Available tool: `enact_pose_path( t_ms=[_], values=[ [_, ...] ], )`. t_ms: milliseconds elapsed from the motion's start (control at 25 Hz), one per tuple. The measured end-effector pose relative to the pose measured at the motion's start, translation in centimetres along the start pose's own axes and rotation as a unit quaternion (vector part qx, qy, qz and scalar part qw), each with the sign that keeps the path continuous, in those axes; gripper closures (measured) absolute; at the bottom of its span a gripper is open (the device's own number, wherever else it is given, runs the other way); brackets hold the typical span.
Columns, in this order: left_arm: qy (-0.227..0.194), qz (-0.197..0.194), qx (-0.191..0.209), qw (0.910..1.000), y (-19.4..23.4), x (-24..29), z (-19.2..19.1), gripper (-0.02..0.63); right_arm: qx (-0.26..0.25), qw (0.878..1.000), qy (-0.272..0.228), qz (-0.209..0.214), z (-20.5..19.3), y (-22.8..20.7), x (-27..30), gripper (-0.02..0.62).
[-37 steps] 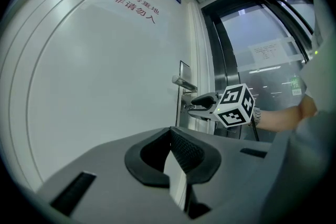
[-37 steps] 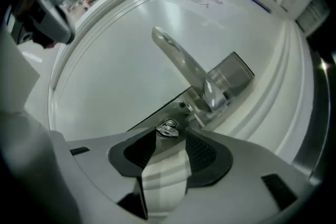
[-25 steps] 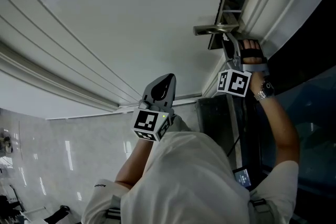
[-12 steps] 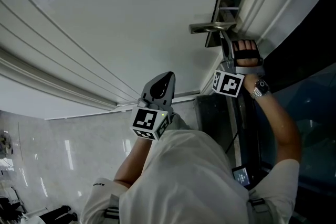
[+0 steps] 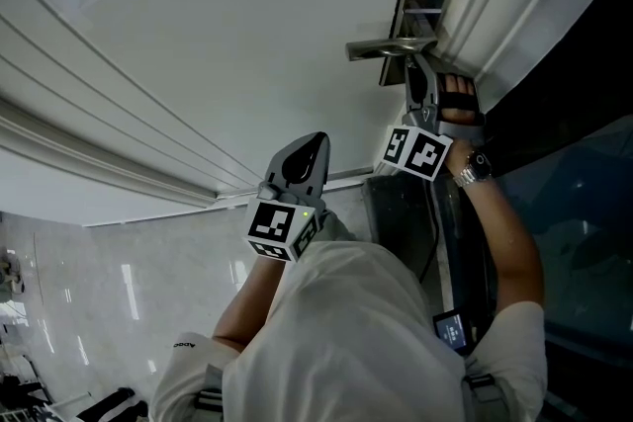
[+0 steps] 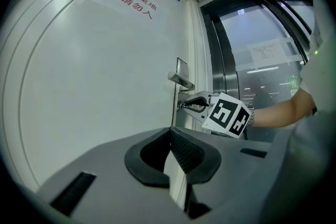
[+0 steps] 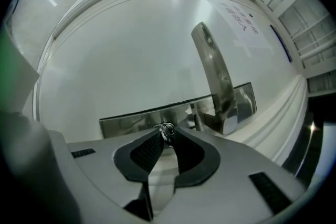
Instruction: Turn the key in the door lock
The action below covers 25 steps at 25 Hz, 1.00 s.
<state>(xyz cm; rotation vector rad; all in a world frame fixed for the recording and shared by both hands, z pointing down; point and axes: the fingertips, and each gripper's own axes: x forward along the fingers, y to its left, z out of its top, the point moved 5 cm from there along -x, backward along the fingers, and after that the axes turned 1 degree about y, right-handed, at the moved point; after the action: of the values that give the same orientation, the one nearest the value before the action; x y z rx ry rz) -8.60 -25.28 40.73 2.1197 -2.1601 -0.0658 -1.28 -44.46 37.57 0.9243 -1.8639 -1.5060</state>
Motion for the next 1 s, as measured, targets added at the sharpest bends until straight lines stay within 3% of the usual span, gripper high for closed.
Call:
enact_pose_path(
  t_ms=[200, 640, 840, 1000],
  values=[
    [0.003, -0.001, 0.001, 1.0000, -0.25, 0.14, -0.13, 0.597, 0.074, 0.997, -0.002, 0.020, -0.08, -0.35, 0.02, 0.556],
    [0.004, 0.004, -0.001, 1.0000, -0.36, 0.17, -0.24, 0.597, 0.125, 0.992, -0.002, 0.022, -0.23, -0.43, 0.10, 0.558],
    [0.004, 0.006, 0.000, 1.0000, -0.58, 0.13, -0.29, 0.597, 0.240, 0.969, -0.003, 0.051, -0.45, -0.81, 0.07, 0.586],
    [0.001, 0.008, 0.000, 1.0000, -0.65, 0.06, -0.08, 0.597, 0.288, 0.956, 0.000, 0.054, -0.42, -1.01, 0.13, 0.586]
  ],
)
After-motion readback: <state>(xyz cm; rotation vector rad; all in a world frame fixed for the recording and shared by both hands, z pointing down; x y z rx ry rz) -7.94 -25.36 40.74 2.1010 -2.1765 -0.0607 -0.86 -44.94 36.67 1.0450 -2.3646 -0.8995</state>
